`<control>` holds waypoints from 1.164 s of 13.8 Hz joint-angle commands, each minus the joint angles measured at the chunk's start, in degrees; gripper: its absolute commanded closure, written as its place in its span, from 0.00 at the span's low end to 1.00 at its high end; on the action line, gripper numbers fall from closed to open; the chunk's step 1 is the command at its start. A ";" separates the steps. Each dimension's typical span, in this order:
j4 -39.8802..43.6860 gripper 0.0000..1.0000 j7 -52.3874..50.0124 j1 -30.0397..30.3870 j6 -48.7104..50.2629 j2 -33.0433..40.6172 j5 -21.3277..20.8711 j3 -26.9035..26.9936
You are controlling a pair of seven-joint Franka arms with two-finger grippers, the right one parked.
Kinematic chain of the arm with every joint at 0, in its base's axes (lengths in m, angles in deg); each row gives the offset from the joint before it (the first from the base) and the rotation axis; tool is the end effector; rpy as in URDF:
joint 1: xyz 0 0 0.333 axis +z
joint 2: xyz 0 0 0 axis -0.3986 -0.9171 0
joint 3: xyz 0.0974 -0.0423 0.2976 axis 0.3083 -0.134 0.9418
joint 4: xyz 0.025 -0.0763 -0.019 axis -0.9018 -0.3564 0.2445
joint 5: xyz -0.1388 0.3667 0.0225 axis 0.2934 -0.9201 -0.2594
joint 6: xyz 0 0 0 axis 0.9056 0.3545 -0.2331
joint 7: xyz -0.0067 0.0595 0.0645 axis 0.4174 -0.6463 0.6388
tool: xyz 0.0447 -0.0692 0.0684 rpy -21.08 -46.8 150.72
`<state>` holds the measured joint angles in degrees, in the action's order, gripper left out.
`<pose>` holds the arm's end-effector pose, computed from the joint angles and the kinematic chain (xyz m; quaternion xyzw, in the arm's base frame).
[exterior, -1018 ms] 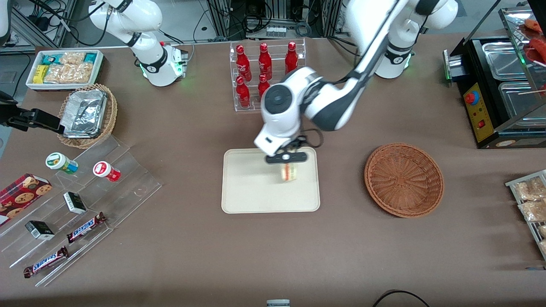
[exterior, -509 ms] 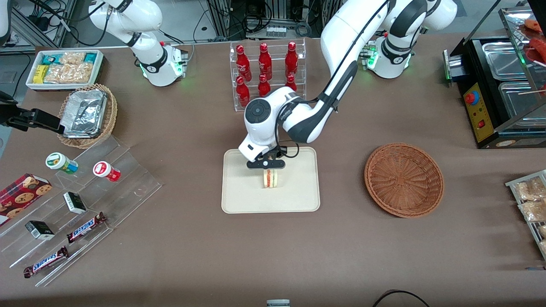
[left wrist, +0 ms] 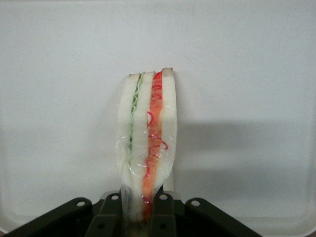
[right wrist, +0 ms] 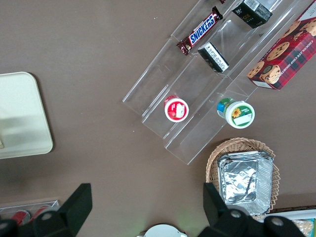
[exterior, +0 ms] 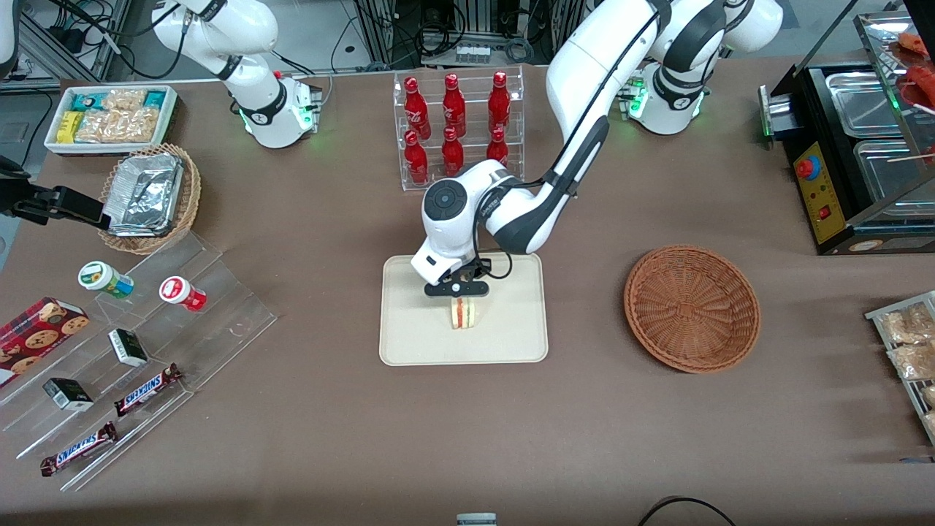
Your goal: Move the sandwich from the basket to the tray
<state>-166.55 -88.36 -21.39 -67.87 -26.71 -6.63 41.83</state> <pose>0.4890 -0.5503 0.2350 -0.9999 -0.0042 -0.0091 0.0081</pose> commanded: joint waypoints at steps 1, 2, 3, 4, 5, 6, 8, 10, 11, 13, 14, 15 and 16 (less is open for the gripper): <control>1.93 0.02 -1.20 -0.47 0.12 -0.58 -1.79 0.70; 1.93 0.01 -3.03 -0.47 1.43 0.64 -1.71 0.78; 1.49 0.01 -6.36 -0.39 4.84 3.09 -1.80 0.70; 1.57 0.01 -6.91 0.05 9.22 6.16 -1.45 0.78; 1.40 0.01 -6.83 1.01 12.92 8.80 -1.18 0.70; 1.40 0.01 -6.83 1.63 16.18 11.17 -1.10 0.70; 1.31 0.01 -7.53 4.25 20.50 15.40 0.82 0.61; 1.22 0.01 -6.65 6.20 26.02 20.14 2.24 0.70; 1.14 0.01 -5.35 7.77 29.27 22.43 2.25 0.70; -0.17 0.01 0.69 11.37 35.17 27.61 2.25 0.70; -1.05 0.01 4.91 13.83 37.37 30.07 2.25 0.70; -2.02 0.01 9.82 16.12 39.83 32.44 2.33 0.70; -2.81 0.01 14.74 18.14 41.76 34.47 2.25 0.78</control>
<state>-164.64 -81.15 -7.02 -28.32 2.04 -5.28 42.94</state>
